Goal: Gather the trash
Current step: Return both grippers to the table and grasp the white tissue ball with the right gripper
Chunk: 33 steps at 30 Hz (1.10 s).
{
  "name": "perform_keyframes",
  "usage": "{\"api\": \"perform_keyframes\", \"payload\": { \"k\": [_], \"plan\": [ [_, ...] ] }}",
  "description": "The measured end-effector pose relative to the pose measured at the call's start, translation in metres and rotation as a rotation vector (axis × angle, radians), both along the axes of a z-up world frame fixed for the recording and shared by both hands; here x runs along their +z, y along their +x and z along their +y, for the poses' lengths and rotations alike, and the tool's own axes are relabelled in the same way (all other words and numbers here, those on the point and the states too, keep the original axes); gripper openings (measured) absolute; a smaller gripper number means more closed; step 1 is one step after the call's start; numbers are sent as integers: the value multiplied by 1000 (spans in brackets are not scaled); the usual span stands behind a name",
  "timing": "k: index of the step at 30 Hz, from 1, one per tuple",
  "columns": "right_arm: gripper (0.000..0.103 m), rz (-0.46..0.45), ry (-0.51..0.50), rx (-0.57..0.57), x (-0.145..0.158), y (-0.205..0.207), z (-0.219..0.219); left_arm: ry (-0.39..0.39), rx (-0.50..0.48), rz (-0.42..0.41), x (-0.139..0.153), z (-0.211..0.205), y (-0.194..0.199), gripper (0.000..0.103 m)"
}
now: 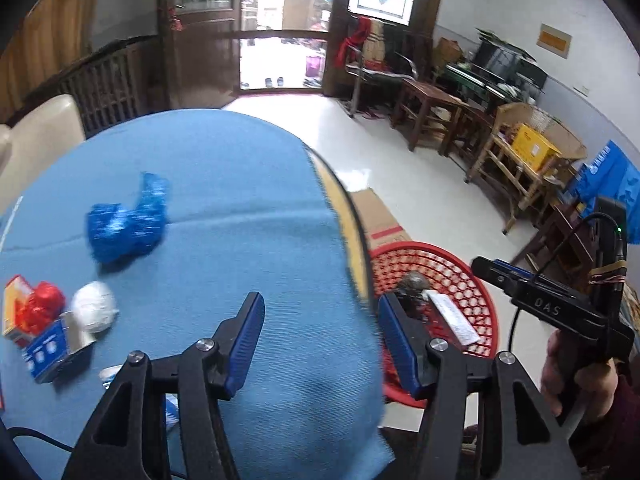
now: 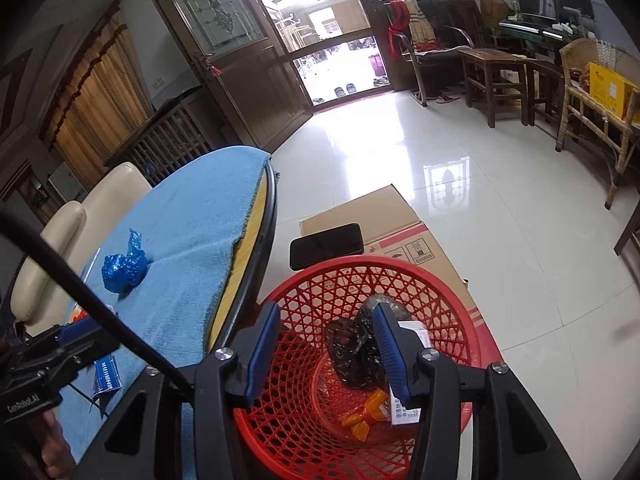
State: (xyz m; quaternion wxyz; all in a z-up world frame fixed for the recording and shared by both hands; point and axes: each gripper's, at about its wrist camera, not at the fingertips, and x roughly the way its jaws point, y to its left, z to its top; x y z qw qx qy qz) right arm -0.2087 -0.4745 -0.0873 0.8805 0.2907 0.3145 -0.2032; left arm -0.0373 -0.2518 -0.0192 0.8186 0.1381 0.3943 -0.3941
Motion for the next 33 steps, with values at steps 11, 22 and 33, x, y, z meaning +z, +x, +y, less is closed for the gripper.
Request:
{"api": "perform_keyframes", "payload": {
  "k": [11,22,33],
  "plan": [
    [52,12,-33,150,11,48,42,-7,414,-11,-2,160,44,68],
    [52,19,-53,407,22,114,125,-4,674,65,-37,273,54,68],
    [52,21,89,616,34,197,191,-18,663,59,-36,283,59,68]
  ]
}}
